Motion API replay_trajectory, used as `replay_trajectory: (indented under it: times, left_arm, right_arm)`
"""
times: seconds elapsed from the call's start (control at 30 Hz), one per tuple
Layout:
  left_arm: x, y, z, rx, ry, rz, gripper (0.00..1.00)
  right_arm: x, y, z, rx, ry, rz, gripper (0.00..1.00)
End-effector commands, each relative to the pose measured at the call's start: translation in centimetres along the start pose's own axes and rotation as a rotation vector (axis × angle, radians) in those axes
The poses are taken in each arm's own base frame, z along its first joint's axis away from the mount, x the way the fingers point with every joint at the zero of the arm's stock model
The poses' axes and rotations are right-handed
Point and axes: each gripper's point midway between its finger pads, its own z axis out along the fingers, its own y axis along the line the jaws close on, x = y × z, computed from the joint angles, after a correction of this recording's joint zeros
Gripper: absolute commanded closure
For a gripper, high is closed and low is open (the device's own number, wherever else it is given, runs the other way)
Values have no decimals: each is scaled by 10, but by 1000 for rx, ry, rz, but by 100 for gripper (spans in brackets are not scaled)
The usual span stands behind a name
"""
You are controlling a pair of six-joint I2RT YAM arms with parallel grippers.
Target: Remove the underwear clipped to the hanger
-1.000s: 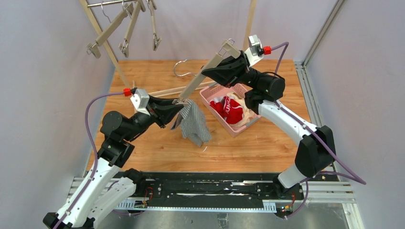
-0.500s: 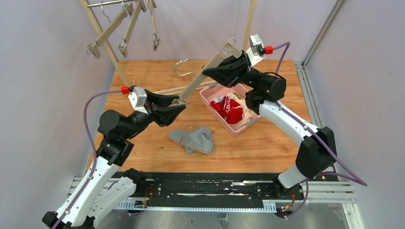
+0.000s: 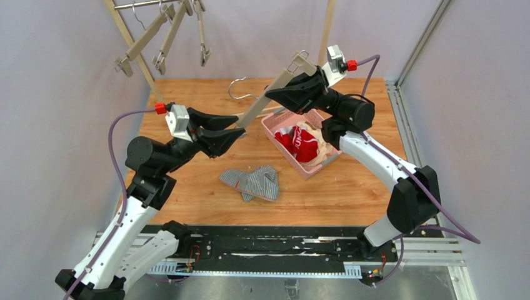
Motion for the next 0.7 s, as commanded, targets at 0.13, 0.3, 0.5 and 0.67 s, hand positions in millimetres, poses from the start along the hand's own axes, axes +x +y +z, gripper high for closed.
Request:
replay_trajectory:
  times: [0.13,0.3,0.5,0.67]
  left_arm:
    - [-13,-6,12,56,-27,1,57]
    - [-8,-6,16,75,-10,-15,58]
    - [-9,-6,17,77,-28,-14,87]
    - [-21,-7,16,63,-63,-19,100]
  right_arm:
    - [-17,21,6,-51,-37,-56,99]
    - [-17,23,5,-56,-37,-55,99]
    - [-14,22,4,-51,-32,-47,99]
    - [-8,17,1,-36,-19,-33,99]
